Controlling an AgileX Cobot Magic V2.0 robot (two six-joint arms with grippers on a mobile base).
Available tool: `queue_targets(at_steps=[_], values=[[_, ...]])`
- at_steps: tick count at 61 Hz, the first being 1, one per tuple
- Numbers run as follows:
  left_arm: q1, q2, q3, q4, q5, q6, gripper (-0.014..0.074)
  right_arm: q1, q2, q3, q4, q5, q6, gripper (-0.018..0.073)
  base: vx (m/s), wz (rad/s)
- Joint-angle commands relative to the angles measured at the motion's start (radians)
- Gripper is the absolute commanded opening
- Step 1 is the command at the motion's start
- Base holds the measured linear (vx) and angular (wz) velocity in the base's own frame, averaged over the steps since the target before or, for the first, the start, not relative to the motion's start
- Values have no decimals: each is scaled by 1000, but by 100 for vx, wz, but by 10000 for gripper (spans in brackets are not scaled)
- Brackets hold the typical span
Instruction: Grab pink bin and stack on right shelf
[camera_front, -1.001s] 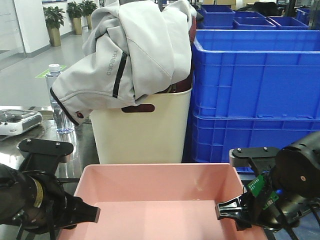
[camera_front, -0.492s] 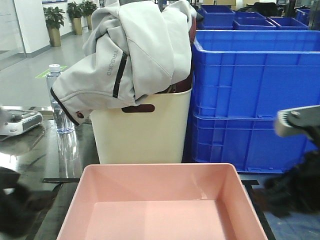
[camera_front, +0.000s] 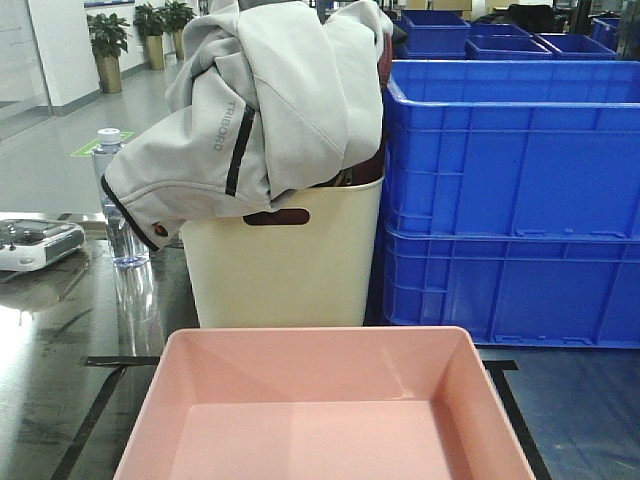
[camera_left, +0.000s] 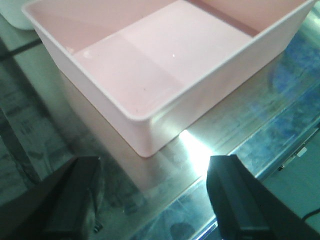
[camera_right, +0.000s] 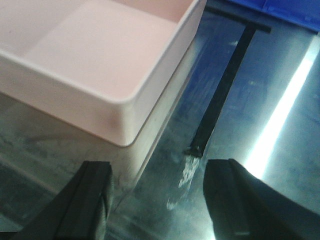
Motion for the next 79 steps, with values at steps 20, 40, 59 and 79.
queue_targets(at_steps=[20,40,59,79], values=[[-1,-18,88,-16,-90,4,259,-5,-44,68,-3,-59,-8,133,0,0],[-1,-18,88,-16,-87,4,75,-5,-45,68,-2,-60,-8,-15,0,0],[88,-94,105,25,-126,49,69,-5,-46,68,-3,-61,-8,-12,0,0],[417,-365,394,88,-557,125,-8,-5,-46,68,1,-61,-8,-12,0,0]])
